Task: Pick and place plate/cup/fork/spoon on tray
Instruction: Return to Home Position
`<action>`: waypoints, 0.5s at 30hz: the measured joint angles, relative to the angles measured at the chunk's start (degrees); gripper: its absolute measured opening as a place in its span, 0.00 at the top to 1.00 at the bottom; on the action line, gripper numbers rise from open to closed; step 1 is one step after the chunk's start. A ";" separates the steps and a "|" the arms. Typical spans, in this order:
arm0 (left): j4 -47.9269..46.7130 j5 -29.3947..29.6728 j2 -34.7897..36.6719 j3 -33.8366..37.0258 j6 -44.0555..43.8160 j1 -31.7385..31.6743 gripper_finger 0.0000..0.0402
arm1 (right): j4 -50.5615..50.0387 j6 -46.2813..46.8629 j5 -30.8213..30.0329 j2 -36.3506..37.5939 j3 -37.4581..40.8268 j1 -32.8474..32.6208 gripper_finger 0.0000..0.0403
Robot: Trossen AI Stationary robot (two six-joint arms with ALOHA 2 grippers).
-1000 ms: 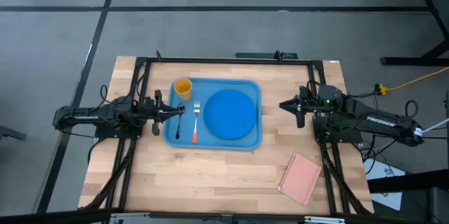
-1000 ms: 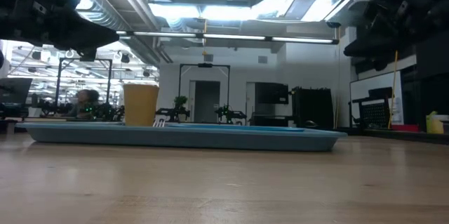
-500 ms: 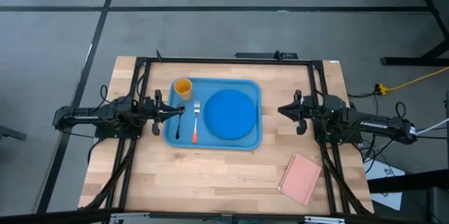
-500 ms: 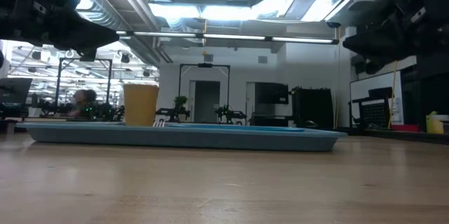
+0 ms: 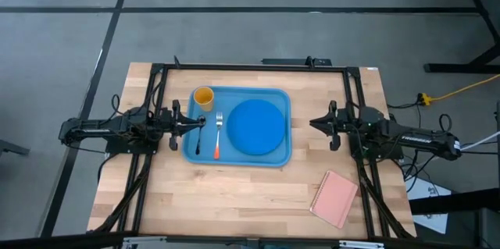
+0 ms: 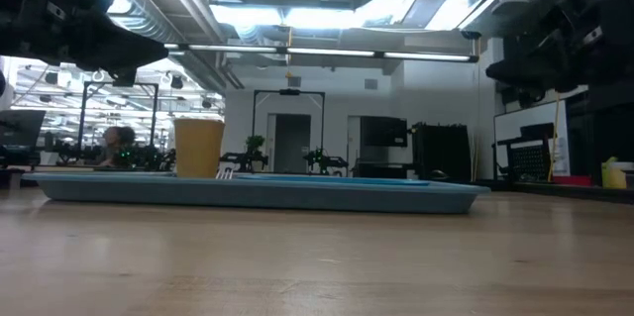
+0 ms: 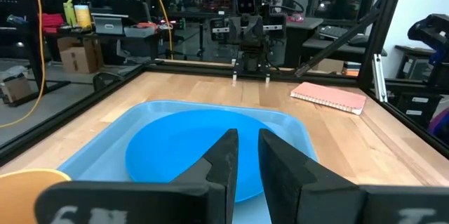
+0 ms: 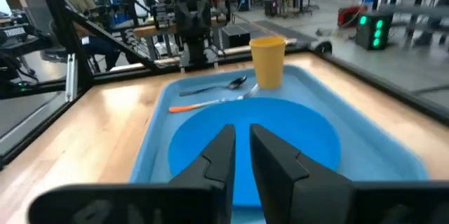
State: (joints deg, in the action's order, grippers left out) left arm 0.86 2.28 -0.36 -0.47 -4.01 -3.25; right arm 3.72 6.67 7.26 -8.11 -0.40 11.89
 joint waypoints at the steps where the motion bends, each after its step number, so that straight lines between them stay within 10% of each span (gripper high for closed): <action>1: 0.00 0.00 0.00 0.00 0.00 0.00 0.87 | -1.33 0.46 0.07 0.81 0.00 -0.30 0.87; 15: 0.00 -0.01 0.00 0.00 0.00 0.01 0.87 | -1.68 0.42 -0.13 7.94 -0.02 -10.94 0.87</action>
State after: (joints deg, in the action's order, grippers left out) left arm 0.86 2.28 -0.36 -0.47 -4.01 -3.24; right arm 2.04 7.09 7.14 -0.16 -0.43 0.95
